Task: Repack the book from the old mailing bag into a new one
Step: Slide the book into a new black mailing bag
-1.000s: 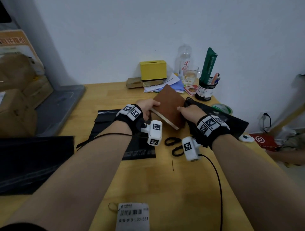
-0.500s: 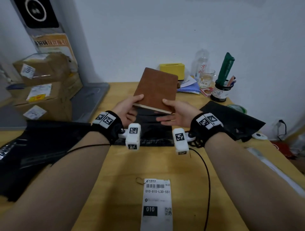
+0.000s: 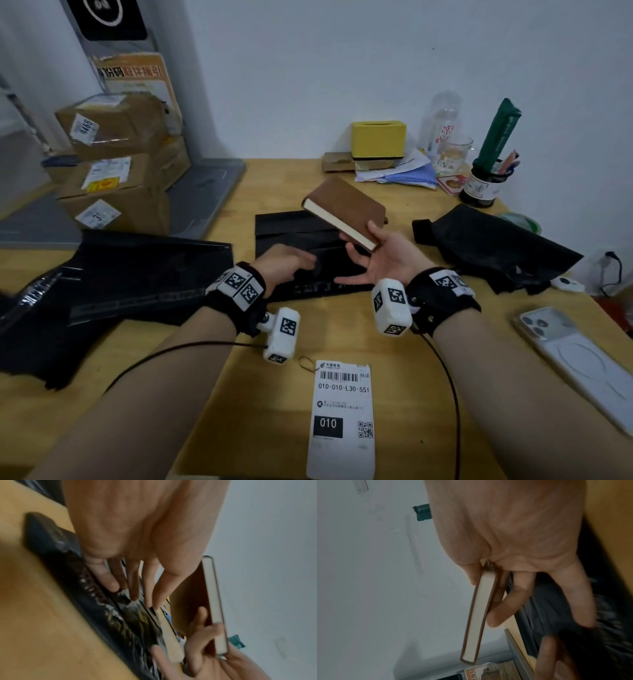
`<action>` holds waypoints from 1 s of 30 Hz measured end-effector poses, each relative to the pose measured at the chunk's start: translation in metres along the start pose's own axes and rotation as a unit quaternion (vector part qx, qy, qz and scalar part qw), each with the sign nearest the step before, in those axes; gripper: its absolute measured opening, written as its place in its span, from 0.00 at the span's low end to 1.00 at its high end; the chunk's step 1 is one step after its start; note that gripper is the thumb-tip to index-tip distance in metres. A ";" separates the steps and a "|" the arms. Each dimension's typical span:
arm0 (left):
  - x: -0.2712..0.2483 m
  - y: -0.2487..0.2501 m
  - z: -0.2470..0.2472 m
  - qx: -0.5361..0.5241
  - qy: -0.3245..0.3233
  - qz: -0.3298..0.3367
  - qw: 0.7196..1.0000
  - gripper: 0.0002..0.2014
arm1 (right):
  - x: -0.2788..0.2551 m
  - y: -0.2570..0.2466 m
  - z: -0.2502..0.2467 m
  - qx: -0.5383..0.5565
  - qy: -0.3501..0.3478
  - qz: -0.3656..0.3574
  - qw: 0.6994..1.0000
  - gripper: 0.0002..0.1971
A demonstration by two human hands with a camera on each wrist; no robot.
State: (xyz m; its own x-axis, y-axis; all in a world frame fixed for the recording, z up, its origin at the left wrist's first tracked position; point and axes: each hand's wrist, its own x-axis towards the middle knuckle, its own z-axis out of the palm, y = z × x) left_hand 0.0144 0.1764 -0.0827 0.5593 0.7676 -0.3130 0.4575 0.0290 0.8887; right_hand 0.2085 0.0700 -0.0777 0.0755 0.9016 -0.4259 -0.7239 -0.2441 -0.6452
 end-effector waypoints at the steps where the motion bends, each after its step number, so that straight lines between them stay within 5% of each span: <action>1: 0.000 0.002 0.003 0.026 -0.007 -0.005 1.000 0.13 | 0.001 0.002 -0.002 -0.004 0.006 -0.005 1.000 0.25; 10: 0.014 0.018 0.019 0.263 -0.048 -0.006 0.964 0.26 | 0.009 0.007 -0.009 -0.008 0.029 -0.019 0.999 0.20; 17: 0.031 0.008 0.023 0.192 0.013 0.005 0.981 0.06 | 0.006 0.002 -0.008 -0.027 0.032 -0.017 0.999 0.18; 21: 0.036 0.006 0.017 0.144 0.033 -0.025 0.989 0.03 | 0.005 0.003 -0.012 -0.035 0.036 -0.024 0.998 0.18; 26: 0.046 0.013 -0.011 0.071 0.010 -0.105 0.992 0.12 | -0.003 -0.004 -0.011 -0.055 0.052 -0.040 0.996 0.16; 30: 0.060 0.024 -0.028 0.117 -0.005 -0.126 0.985 0.17 | -0.016 -0.018 -0.011 -0.129 0.088 -0.095 0.983 0.18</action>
State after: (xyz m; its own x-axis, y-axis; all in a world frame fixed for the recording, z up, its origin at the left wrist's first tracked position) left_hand 0.0397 0.2408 -0.0712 0.4140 0.7489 -0.5174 0.7284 0.0683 0.6817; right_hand 0.2275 0.0556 -0.0661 0.3263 0.8700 -0.3697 -0.4895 -0.1791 -0.8534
